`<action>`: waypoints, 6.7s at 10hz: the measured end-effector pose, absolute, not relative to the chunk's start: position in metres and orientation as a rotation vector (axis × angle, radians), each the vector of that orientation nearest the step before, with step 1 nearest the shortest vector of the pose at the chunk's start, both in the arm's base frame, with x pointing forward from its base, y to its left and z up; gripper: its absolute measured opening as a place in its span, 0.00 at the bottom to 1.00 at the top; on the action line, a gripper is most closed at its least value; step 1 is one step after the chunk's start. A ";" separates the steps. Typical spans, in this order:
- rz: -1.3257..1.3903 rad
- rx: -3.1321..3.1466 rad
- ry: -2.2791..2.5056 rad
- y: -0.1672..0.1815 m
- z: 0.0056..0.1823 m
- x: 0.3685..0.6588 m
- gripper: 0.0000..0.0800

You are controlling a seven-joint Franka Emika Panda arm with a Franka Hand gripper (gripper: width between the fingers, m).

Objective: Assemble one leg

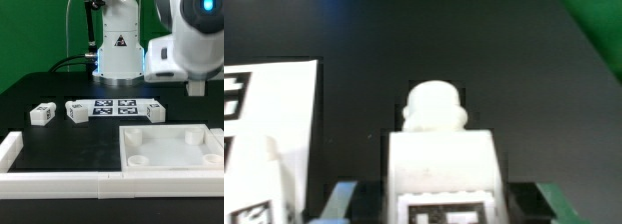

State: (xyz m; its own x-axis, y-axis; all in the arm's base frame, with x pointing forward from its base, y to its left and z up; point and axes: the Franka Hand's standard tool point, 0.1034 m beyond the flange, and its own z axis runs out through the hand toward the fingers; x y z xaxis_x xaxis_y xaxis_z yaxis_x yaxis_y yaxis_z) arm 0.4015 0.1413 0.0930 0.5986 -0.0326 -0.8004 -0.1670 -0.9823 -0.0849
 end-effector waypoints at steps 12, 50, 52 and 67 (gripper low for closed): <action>-0.146 -2.985 0.159 0.127 0.124 0.495 0.36; -0.776 -2.930 -0.212 0.116 0.065 0.606 0.36; -0.775 -2.930 -0.217 0.119 0.060 0.603 0.36; -0.800 -2.922 -0.214 0.120 0.080 0.607 0.81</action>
Offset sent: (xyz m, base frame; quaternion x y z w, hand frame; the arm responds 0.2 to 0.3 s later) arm 0.0000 0.0000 0.0000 0.0000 0.1790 0.0000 0.9838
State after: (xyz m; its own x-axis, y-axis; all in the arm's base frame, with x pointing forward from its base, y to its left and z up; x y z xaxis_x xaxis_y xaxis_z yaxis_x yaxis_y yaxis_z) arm 0.6067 0.1202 0.0796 0.8518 0.1076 0.5127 0.1627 -0.9846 -0.0638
